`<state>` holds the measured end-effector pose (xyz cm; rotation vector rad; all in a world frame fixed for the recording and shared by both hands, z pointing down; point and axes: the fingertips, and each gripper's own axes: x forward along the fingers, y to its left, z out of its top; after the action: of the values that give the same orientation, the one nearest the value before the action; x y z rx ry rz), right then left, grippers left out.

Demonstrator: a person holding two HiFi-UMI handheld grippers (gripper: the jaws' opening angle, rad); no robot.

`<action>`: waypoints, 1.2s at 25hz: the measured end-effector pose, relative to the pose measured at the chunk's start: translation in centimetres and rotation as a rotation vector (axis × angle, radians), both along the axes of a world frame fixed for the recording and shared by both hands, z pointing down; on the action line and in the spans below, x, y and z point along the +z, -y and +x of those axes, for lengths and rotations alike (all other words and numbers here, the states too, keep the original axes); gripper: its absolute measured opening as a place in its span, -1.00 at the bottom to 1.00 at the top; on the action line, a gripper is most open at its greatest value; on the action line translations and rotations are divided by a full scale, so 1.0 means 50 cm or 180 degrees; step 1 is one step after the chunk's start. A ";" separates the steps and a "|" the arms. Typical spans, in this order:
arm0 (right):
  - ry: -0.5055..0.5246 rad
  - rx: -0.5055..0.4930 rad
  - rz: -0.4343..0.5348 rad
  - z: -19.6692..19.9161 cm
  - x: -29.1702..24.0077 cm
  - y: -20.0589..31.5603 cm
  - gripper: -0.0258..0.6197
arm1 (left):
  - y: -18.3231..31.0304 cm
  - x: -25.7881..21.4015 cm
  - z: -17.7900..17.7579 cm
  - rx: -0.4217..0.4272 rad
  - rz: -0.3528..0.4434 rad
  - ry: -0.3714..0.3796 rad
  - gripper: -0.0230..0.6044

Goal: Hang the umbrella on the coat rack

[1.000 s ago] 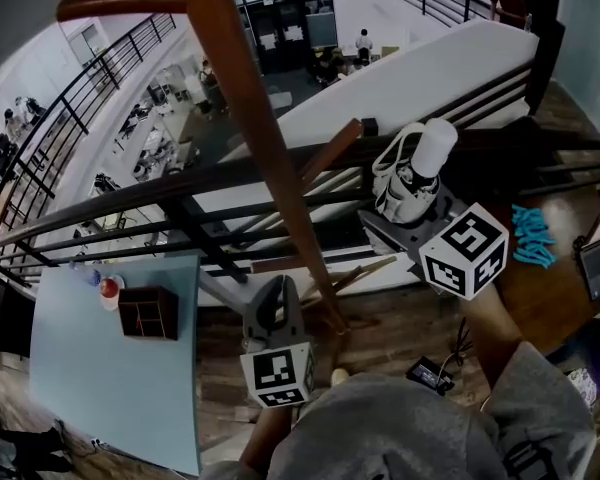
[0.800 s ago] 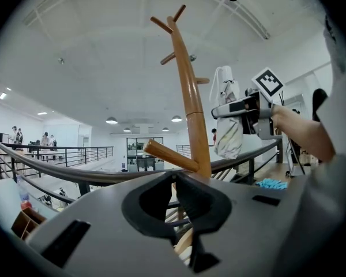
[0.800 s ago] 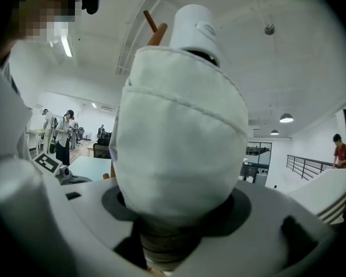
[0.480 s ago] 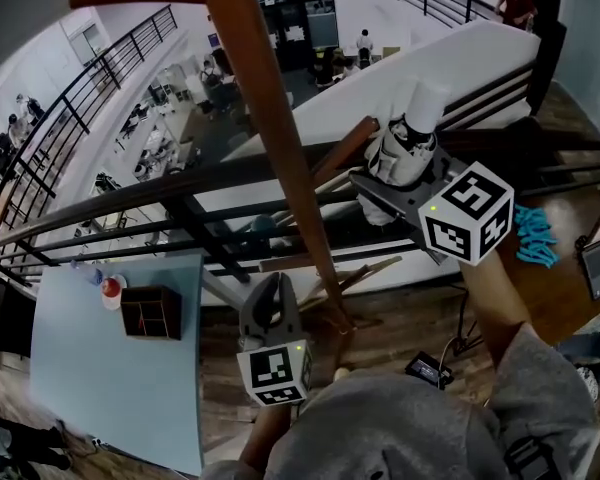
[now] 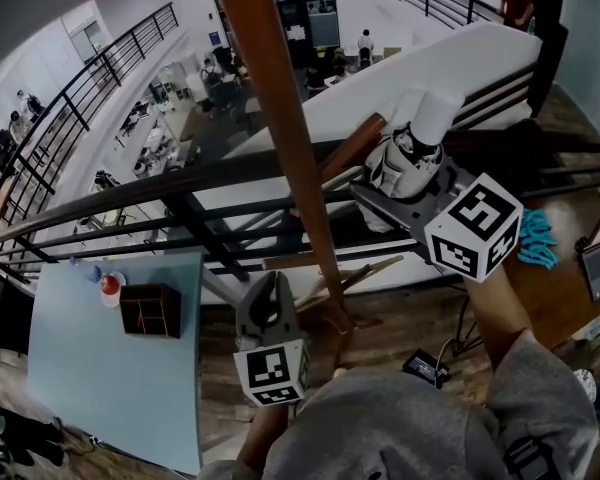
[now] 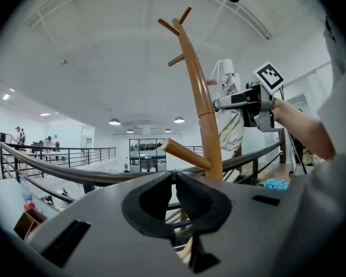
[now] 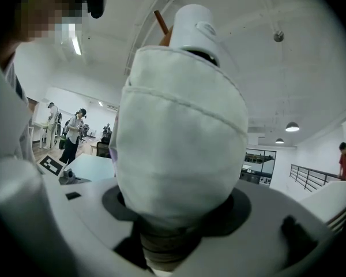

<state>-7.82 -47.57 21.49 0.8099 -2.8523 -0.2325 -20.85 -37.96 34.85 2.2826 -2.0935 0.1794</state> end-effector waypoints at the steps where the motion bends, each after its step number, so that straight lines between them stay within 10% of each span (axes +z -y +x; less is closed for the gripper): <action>1: -0.0001 -0.0012 -0.0011 -0.001 0.003 -0.006 -0.08 | 0.000 0.001 0.000 0.0004 0.0000 0.0003 -0.82; 30: -0.0380 -0.0236 -0.0979 -0.048 0.336 -0.131 -0.08 | 0.000 0.026 0.030 0.0098 -0.0121 0.0090 -0.82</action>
<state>-10.24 -41.04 38.28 0.6079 -2.7132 0.1424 -19.38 -37.98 36.13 2.3051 -2.0505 0.2519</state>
